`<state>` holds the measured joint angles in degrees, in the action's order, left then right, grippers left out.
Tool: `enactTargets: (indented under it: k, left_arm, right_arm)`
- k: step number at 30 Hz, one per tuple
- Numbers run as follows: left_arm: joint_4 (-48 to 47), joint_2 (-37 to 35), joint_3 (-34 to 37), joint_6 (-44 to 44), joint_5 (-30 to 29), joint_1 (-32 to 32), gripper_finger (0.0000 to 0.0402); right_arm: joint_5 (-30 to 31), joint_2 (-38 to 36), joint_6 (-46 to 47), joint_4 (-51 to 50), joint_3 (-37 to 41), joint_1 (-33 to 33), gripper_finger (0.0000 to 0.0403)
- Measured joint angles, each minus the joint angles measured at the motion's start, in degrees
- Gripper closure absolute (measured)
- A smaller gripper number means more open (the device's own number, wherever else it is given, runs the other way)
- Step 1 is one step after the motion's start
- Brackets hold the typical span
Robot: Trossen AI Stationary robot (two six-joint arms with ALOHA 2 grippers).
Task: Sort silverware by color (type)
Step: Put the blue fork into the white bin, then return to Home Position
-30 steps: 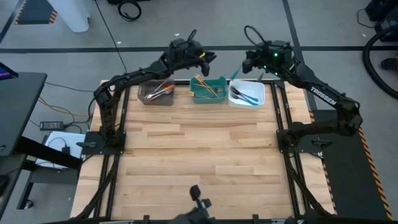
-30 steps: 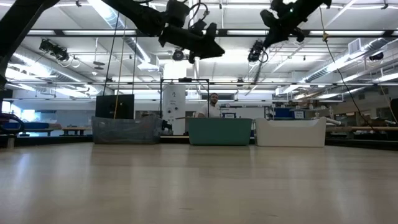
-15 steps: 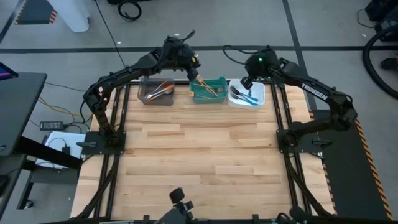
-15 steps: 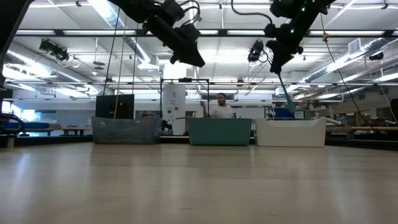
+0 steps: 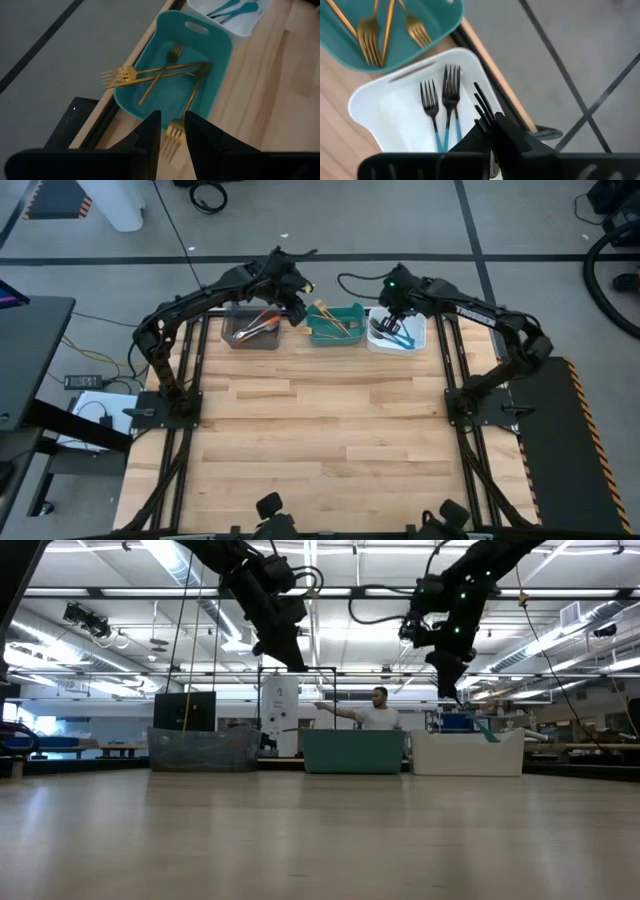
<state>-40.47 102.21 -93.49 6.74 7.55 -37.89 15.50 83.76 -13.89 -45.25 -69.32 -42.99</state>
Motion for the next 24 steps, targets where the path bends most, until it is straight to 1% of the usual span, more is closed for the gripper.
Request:
enactTargets:
  k: [4,9,12,16,18,21,24]
  left_arm:
    - [-2.18,-0.53,0.04,-0.02,-0.17,-0.09,0.0306]
    - [-2.36,-2.35,0.07,-0.03,-0.74,-0.55,0.0306]
    - [-2.47,-4.09,0.04,-0.07,-1.46,-0.8,0.0306]
    - [-2.74,-6.89,0.04,-1.16,-1.79,-1.23,0.0306]
    - [-3.07,-8.52,0.04,-1.57,-1.81,-1.51,0.0306]
    - [-3.06,-10.87,0.15,-2.55,-2.34,-1.58,0.0306]
    - [-3.15,-13.61,0.17,-3.09,-5.34,-1.56,0.0306]
  right_arm:
    - [1.67,2.68,-0.2,-1.41,0.0,0.42,0.0353]
    - [3.77,4.31,0.19,-2.02,0.0,0.84,0.0327]
    - [4.58,4.01,0.81,-1.65,0.0,1.08,0.0318]
    - [4.36,1.26,3.33,-0.9,0.0,1.06,0.0317]
    - [2.81,-0.68,4.85,-0.94,0.0,1.01,0.0318]
    - [-2.37,-4.43,7.01,-0.22,0.0,0.87,0.0319]
    - [-7.73,-8.2,7.93,2.19,0.5,0.06,0.0319]
